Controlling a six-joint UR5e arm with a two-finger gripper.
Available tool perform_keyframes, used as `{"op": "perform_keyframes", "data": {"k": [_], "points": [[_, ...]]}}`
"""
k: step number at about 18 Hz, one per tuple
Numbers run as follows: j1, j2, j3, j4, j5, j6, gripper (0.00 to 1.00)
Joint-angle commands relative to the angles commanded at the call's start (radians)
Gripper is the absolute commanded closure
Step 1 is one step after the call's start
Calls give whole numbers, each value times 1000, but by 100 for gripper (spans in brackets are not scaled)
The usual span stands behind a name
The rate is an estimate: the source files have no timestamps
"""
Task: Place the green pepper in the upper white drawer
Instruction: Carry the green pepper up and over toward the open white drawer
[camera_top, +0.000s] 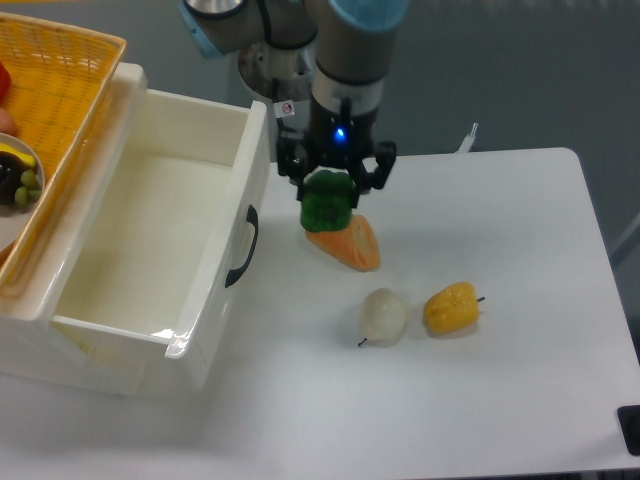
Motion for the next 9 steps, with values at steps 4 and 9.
{"op": "perform_keyframes", "data": {"k": [4,9], "points": [[0,37,0,6,-78,-71,70],[-3,63,0,3,-97,-112,70]]}}
